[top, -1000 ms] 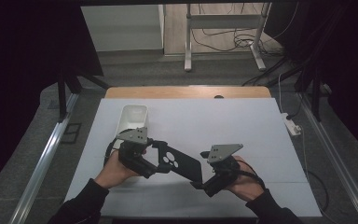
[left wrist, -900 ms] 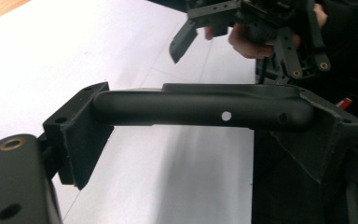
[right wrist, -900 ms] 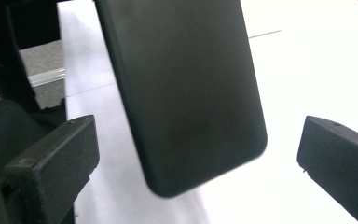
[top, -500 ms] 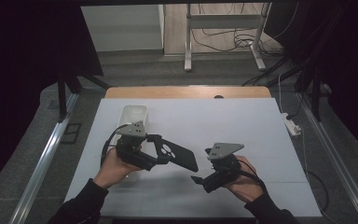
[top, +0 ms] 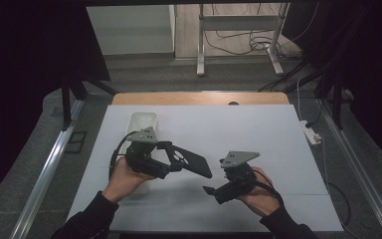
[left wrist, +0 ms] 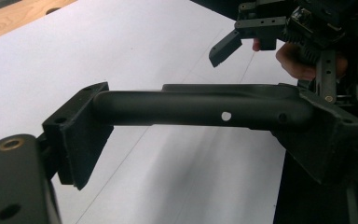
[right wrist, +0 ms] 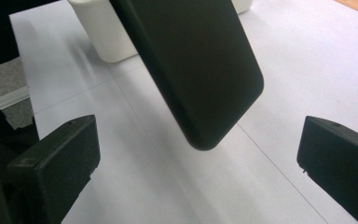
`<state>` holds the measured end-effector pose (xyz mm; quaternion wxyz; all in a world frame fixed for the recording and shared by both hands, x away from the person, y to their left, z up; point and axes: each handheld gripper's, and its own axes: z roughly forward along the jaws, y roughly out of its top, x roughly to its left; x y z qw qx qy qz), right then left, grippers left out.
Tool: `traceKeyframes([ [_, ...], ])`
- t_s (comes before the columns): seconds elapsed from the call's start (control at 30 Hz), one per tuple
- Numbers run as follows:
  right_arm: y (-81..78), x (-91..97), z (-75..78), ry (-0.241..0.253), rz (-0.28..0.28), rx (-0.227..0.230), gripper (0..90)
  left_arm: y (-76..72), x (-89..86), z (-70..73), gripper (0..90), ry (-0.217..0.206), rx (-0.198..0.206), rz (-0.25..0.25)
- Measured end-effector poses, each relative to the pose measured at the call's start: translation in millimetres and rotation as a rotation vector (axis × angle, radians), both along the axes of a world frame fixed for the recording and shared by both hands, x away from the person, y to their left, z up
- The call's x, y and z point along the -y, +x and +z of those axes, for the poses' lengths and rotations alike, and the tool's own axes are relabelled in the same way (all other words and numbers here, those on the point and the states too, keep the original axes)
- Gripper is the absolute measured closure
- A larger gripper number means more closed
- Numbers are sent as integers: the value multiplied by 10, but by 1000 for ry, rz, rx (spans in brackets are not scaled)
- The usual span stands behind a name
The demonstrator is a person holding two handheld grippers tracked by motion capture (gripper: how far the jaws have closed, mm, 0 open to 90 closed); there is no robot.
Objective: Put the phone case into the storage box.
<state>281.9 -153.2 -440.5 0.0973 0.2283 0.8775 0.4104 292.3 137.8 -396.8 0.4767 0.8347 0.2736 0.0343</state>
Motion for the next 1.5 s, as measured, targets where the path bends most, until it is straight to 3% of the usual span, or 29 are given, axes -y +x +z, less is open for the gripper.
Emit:
traceKeyframes([
  [0.2, -21, -31, -14, -36, -55, 56, 0, 8, 29, 10, 146, -6, -23, 32],
  [0.33, -26, -51, -14, -43, -66, 68, 0, 13, 34, 8, 146, -20, -34, 26],
  [0.9, 12, -215, -84, -113, -122, 70, 35, -30, 162, 22, 144, -37, -58, 16],
  [1.03, 2, -250, -100, -137, -124, 92, 98, -38, 192, 28, 144, -35, -61, 16],
  [1.2, -22, -280, -104, -163, -137, 142, 266, -49, 224, 34, 143, -35, -68, 17],
  [1.23, -22, -280, -104, -163, -137, 142, 266, -49, 224, 34, 143, -35, -68, 17],
  [1.27, -36, -291, -100, -169, -144, 161, 338, -51, 233, 35, 143, -36, -75, 17],
  [1.5, -57, -307, -99, -188, -139, 181, 522, -55, 248, 43, 140, -27, -71, 34],
])
